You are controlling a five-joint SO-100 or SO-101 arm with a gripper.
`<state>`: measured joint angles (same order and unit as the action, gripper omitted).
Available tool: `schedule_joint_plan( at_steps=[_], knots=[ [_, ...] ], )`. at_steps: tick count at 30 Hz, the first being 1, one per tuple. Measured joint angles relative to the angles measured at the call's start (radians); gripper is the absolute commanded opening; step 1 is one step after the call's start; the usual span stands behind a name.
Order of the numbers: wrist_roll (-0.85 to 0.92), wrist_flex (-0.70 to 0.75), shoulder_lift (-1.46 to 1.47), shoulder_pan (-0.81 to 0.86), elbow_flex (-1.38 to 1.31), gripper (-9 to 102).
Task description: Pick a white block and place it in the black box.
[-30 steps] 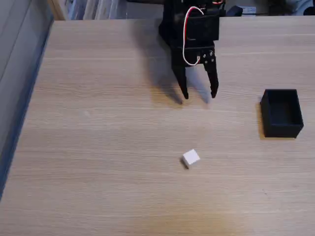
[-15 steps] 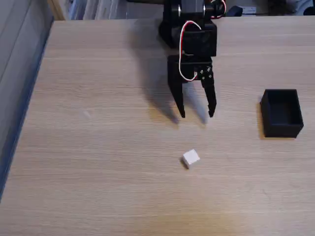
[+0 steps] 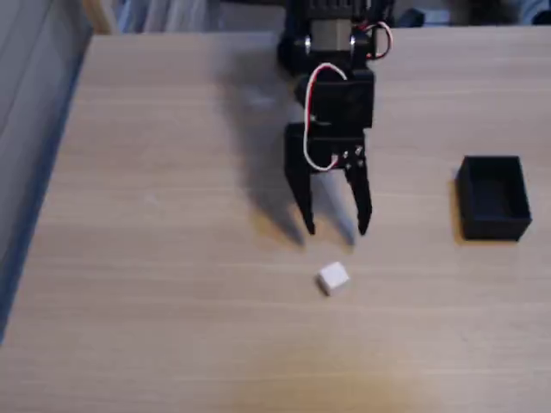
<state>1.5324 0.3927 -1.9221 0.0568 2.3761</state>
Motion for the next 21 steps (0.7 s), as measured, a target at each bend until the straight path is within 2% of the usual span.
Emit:
schedule_joint_plan(
  at_steps=[21],
  knots=[
    [0.021, -0.060, 0.238, 0.014, -0.186, 29]
  ],
)
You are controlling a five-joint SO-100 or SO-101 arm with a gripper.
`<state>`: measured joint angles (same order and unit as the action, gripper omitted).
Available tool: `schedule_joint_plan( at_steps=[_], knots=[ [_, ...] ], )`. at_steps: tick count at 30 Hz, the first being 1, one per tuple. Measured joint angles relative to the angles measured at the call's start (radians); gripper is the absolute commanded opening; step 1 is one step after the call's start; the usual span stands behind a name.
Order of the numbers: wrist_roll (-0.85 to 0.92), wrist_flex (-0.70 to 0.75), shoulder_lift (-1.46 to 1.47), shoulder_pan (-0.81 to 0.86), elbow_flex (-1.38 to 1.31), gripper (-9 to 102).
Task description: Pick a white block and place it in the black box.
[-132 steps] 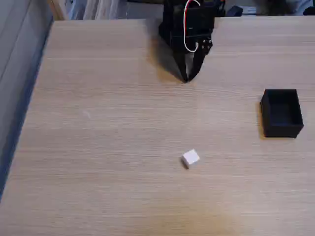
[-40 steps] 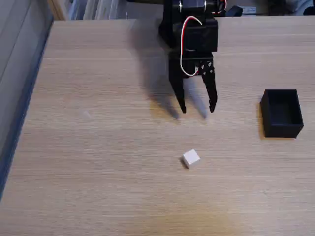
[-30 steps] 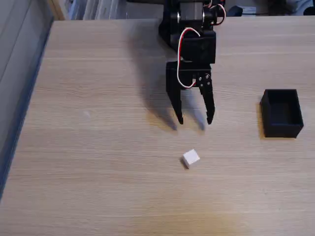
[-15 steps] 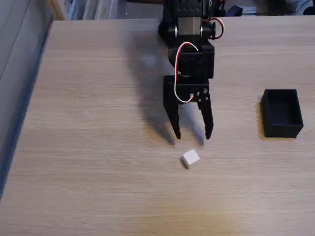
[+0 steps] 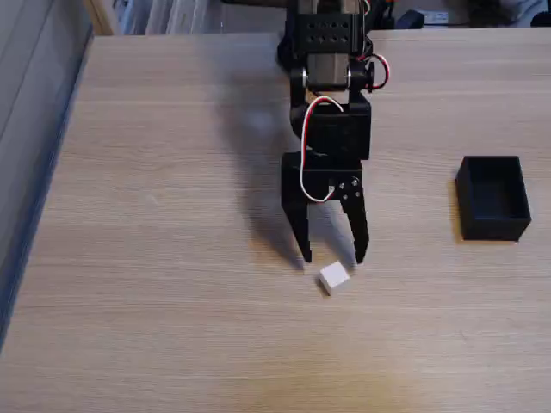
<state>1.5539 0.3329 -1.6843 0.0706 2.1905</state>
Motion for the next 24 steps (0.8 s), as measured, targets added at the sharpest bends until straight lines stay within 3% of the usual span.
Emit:
schedule_joint_plan(
  at_steps=[24],
  knots=[
    [0.009, -0.012, 0.164, 0.003, -0.143, 27]
  ],
)
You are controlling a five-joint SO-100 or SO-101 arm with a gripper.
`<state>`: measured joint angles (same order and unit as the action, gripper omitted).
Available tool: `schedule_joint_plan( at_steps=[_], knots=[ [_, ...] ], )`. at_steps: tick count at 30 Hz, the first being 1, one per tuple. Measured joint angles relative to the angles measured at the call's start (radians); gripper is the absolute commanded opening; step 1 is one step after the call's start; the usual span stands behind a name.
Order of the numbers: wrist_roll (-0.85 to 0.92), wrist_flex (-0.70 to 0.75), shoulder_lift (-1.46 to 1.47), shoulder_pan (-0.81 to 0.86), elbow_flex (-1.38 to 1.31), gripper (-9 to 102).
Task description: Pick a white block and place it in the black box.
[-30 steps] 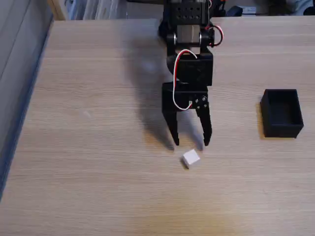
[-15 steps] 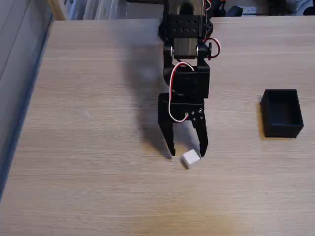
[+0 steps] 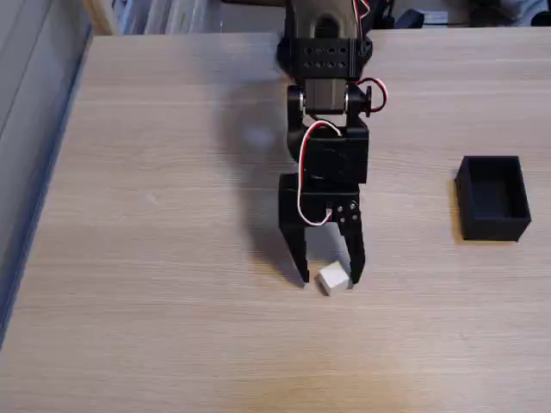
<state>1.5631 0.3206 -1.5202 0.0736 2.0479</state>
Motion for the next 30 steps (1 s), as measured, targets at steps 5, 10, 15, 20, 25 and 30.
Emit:
schedule_joint_plan(
  at_steps=[5, 10, 15, 20, 25, 30],
  knots=[
    [0.000, 0.006, 0.028, -0.005, -0.040, 23],
    [0.012, 0.023, 0.031, -0.005, -0.044, 20],
    [0.017, 0.067, 0.031, -0.018, -0.046, 19],
    [0.015, 0.084, 0.031, -0.021, -0.046, 17],
    [0.005, 0.092, 0.031, -0.031, -0.052, 14],
    [0.003, 0.092, 0.031, -0.040, -0.054, 5]
  ],
)
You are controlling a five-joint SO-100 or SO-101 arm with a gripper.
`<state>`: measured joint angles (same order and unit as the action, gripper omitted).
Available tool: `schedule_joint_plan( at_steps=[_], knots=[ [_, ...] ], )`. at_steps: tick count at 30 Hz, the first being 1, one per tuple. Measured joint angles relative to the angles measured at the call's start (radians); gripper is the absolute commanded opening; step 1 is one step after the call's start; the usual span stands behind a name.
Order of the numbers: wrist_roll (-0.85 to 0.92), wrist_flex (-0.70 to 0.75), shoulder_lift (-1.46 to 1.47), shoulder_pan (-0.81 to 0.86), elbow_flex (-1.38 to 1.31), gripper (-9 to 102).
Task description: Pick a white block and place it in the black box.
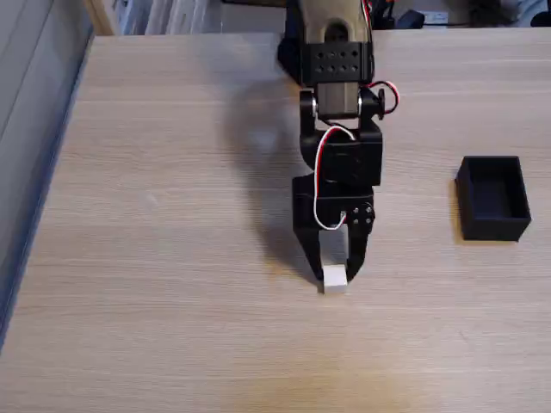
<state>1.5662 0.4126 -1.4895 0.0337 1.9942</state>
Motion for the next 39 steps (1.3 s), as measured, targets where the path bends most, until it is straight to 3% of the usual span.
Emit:
schedule_joint_plan(
  at_steps=[1, 10, 20, 30, 39],
  knots=[
    [-0.005, 0.000, 0.000, 0.000, -0.002, 0],
    [-0.052, 0.095, -0.018, 0.000, -0.044, 0],
    [0.035, 0.299, -0.345, 0.000, 0.071, 0],
    [-0.009, 0.558, -0.661, -0.184, 0.110, 0],
    [-0.071, 0.693, -0.730, -0.400, 0.058, 0]
  ],
)
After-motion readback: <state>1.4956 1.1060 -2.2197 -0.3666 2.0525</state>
